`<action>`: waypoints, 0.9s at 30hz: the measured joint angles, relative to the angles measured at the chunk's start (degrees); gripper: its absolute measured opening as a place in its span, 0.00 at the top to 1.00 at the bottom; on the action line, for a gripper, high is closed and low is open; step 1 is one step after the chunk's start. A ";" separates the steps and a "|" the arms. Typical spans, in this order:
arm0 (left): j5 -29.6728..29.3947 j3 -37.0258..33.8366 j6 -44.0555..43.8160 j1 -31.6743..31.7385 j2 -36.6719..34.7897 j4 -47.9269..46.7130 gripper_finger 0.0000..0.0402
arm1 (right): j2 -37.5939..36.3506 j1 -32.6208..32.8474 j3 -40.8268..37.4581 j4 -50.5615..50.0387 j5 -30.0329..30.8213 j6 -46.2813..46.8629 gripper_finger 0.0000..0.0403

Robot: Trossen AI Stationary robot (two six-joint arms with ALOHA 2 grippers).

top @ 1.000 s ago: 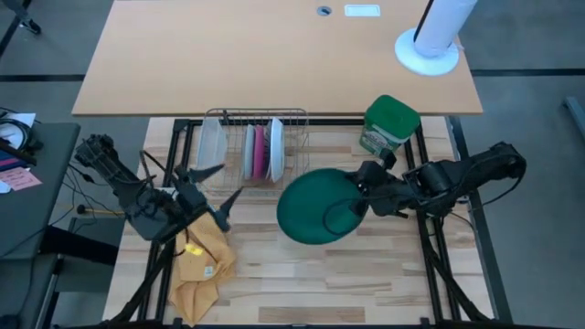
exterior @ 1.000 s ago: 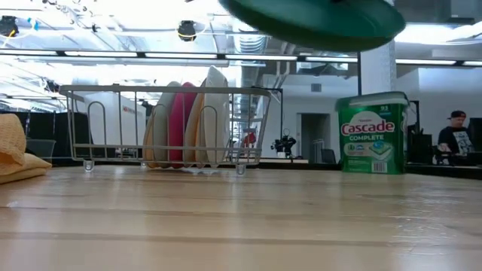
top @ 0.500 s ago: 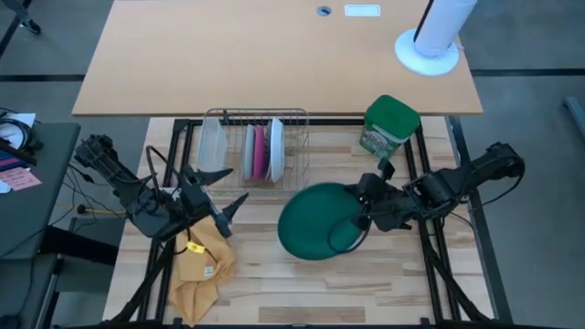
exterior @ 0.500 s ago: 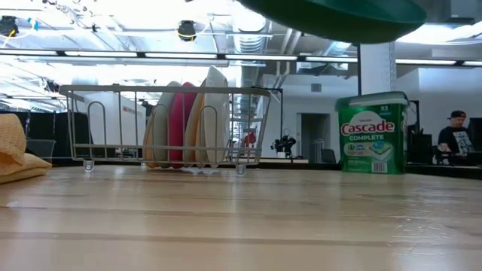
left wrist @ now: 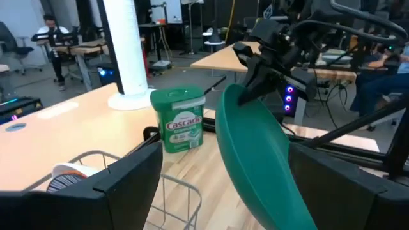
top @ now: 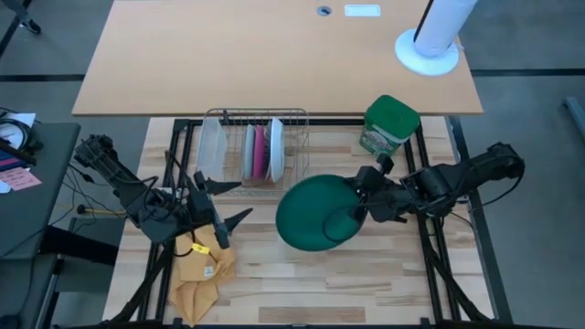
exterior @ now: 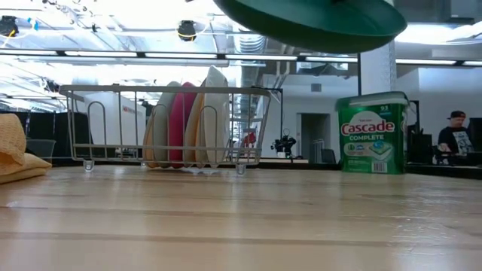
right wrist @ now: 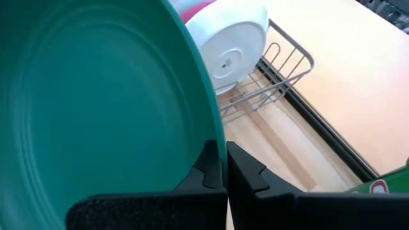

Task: Sort dishes
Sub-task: Put the green plate into the dish rack

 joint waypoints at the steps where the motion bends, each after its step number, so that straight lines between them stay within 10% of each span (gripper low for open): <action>1: -0.05 0.00 -0.08 0.00 0.00 0.11 0.18 | 0.00 -0.22 0.00 0.06 -0.05 -0.03 1.00; 9: 1.17 0.00 0.88 0.20 -0.39 0.33 0.18 | 0.00 1.56 0.00 0.04 -0.76 -0.15 1.00; 15: 18.01 0.00 1.68 4.75 0.71 0.31 0.18 | 0.00 2.57 0.00 1.33 -0.79 0.03 1.00; 27: 16.95 -0.02 1.42 8.94 0.72 -2.20 0.18 | 0.00 2.42 0.02 2.72 1.27 -0.36 1.00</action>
